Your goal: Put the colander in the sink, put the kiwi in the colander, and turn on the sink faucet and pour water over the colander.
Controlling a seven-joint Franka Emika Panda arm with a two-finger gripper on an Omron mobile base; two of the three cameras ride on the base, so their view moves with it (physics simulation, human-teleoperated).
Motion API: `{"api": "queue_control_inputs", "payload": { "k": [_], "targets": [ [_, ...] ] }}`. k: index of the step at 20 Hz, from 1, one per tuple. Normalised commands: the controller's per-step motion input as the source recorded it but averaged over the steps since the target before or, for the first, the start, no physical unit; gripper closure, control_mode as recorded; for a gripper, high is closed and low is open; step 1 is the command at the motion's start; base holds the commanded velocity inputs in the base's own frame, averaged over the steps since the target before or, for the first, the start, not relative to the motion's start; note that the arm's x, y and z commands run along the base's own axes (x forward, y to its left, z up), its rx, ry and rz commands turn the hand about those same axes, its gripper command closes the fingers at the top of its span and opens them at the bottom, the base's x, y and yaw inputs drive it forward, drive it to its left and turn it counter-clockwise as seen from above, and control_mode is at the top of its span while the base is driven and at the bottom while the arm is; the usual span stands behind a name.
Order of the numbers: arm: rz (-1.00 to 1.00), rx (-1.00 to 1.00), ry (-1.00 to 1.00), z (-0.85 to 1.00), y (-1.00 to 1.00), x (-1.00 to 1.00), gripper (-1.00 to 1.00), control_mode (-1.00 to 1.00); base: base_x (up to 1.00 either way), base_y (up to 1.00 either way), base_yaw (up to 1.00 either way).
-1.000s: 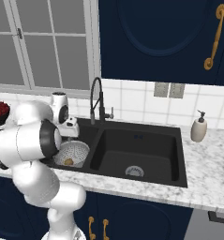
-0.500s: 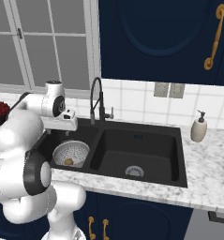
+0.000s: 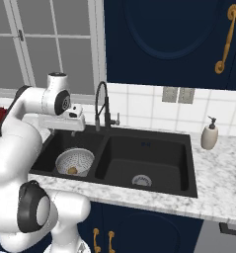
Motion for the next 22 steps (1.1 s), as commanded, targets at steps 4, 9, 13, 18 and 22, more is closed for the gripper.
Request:
{"api": "queue_control_inputs", "payload": {
  "k": [4,9,13,18,22],
  "targets": [
    [0.00,0.01,-0.03,0.68,-0.25,-0.13,-1.00,-1.00,0.00,0.00,0.00],
    [0.00,0.01,-0.01,0.29,-0.31,0.01,-1.00,-1.00,0.00,0.00,0.00],
    [0.00,0.00,-0.09,0.07,-0.38,0.13,-1.00,-1.00,0.00,0.00,0.00],
    [0.00,0.01,-0.03,0.03,-0.43,0.55,-1.00,-1.00,0.00,0.00,0.00],
    [0.00,0.00,-0.02,0.00,-0.26,0.69,-1.00,-1.00,0.00,0.00,0.00]
  ]
}}
